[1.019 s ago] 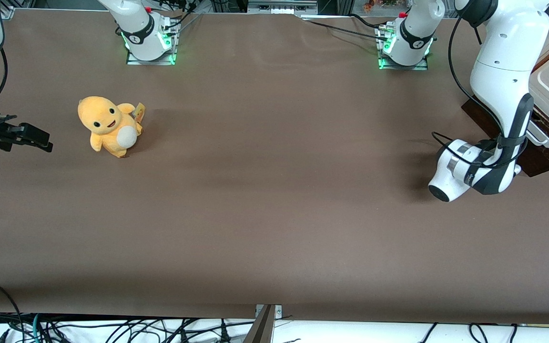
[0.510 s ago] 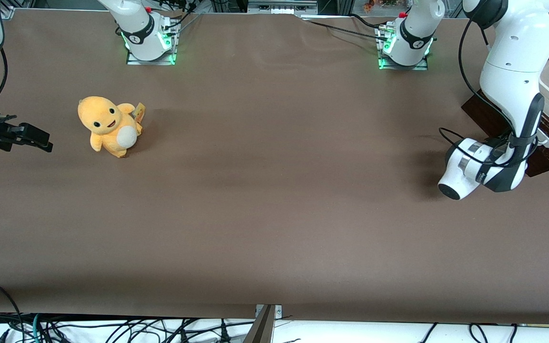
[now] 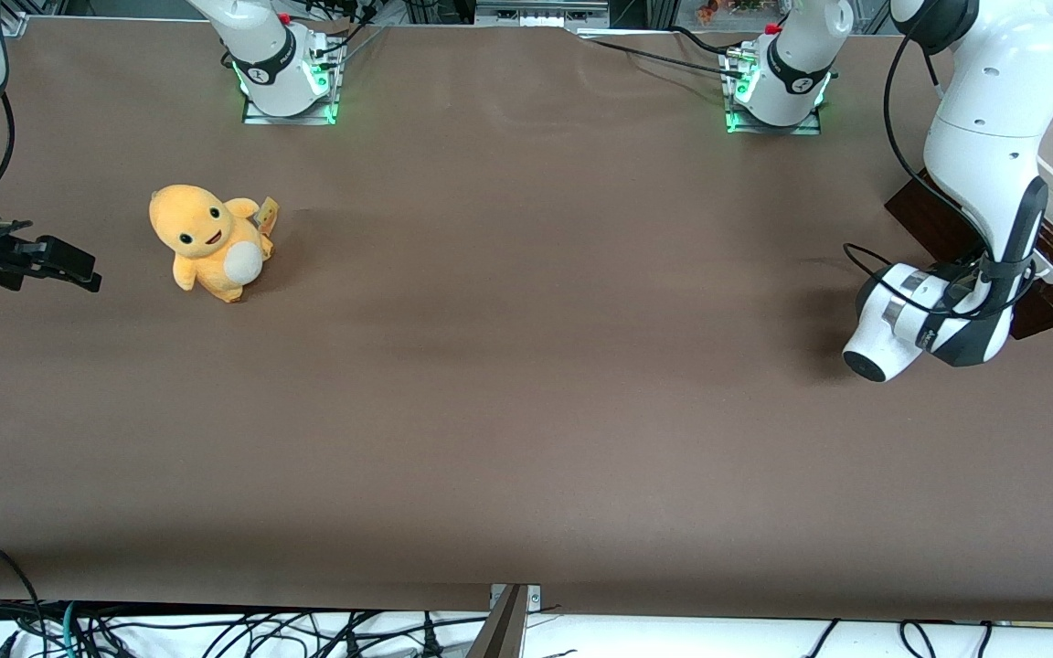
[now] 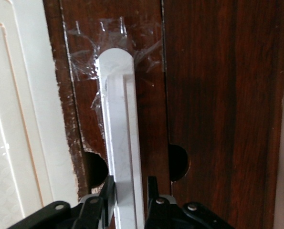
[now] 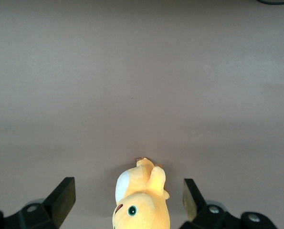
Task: Open lower drawer with left arm only
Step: 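Close the left gripper around the white bar handle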
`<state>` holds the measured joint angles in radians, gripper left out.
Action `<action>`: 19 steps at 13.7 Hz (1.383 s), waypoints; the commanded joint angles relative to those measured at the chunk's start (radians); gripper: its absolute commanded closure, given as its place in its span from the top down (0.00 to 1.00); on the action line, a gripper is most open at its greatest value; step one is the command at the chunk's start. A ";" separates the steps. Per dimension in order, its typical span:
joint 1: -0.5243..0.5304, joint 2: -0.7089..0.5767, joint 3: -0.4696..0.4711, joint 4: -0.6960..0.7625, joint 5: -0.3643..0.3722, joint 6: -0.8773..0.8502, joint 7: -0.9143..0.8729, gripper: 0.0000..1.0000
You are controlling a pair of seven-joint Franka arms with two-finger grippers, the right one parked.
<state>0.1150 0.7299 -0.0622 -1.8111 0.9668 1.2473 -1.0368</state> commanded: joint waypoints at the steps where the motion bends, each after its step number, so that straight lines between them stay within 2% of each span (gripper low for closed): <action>1: 0.017 -0.050 -0.024 -0.027 -0.022 0.014 0.004 0.22; 2: 0.017 -0.052 -0.024 -0.028 -0.022 0.014 0.004 0.17; 7: 0.018 -0.050 -0.022 -0.030 -0.022 0.012 0.004 0.08; 19: -0.023 -0.050 -0.050 -0.013 -0.019 -0.037 -0.005 0.08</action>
<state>0.1161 0.7039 -0.0967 -1.8119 0.9609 1.2502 -1.0477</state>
